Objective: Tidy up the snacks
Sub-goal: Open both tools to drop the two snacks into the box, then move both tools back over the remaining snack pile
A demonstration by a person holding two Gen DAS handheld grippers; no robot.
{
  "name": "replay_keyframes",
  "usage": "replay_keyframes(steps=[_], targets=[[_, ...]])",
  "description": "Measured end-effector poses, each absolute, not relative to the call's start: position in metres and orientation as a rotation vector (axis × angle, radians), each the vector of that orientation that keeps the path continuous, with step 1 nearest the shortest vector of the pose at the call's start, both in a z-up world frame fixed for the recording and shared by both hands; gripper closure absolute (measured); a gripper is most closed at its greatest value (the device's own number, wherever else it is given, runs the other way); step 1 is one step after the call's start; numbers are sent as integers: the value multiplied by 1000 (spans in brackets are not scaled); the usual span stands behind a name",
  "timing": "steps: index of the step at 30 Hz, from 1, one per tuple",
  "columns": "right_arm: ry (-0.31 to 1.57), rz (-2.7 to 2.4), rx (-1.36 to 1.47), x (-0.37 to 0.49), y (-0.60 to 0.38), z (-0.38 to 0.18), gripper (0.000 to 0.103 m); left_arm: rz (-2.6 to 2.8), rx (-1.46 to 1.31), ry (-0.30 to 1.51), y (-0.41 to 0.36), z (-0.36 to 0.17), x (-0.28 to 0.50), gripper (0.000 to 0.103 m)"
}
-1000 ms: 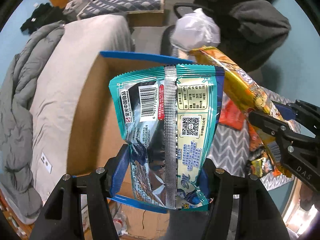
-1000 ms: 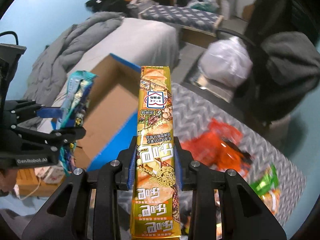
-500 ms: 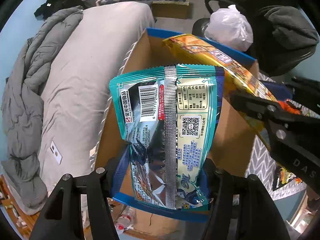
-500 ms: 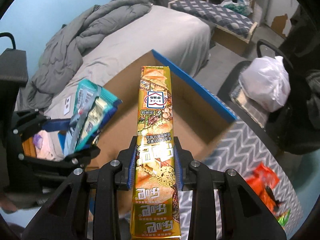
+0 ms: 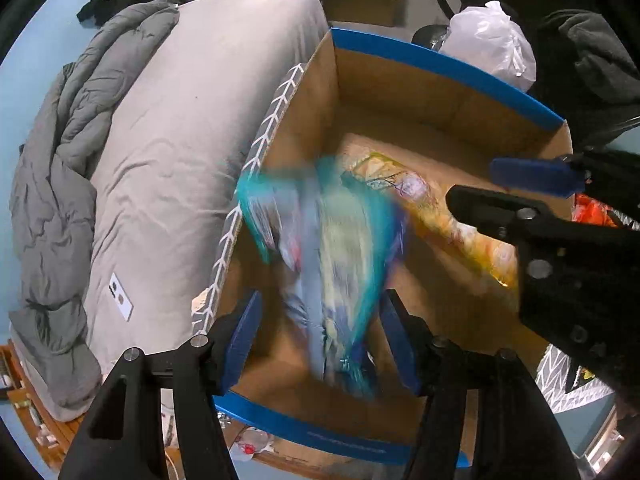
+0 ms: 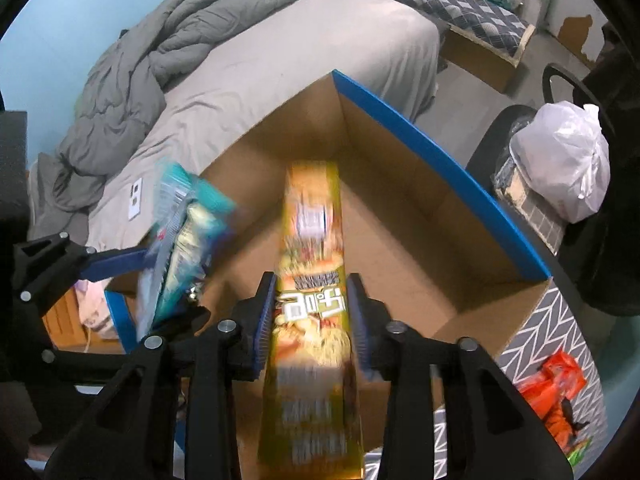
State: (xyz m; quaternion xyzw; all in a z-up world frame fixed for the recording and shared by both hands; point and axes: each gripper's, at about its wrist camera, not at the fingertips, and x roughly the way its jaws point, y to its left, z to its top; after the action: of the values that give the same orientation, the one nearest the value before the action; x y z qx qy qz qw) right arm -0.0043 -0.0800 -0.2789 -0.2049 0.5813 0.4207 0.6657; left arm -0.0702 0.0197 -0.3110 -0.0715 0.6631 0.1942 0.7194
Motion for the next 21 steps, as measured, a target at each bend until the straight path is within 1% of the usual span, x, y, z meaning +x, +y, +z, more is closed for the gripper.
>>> replay_keyframes(steps=[3,4,5,9,11,15,21], targets=[[1292,947,-456,-3,-83,-271,62,418,-159,1465,18,-306,-70,31],[1288,943,-456,-3,-83,-269,58,421,-154,1461,17,-304,-70,30],[1283,939,-456,-2,-84,-267,54,422,-150,1456,16,-302,-70,30],[1280,913,-460,1,-93,-260,49,413,-155,1452,12,-292,-70,29],[1285,896,-469,3,-100,-257,44,410,-164,1444,10,-287,-71,29],[1274,868,-481,6,-118,-248,43,396,-169,1422,1,-274,-70,27],[1268,818,-473,8,-151,-235,42,369,-137,1395,-19,-258,-64,27]])
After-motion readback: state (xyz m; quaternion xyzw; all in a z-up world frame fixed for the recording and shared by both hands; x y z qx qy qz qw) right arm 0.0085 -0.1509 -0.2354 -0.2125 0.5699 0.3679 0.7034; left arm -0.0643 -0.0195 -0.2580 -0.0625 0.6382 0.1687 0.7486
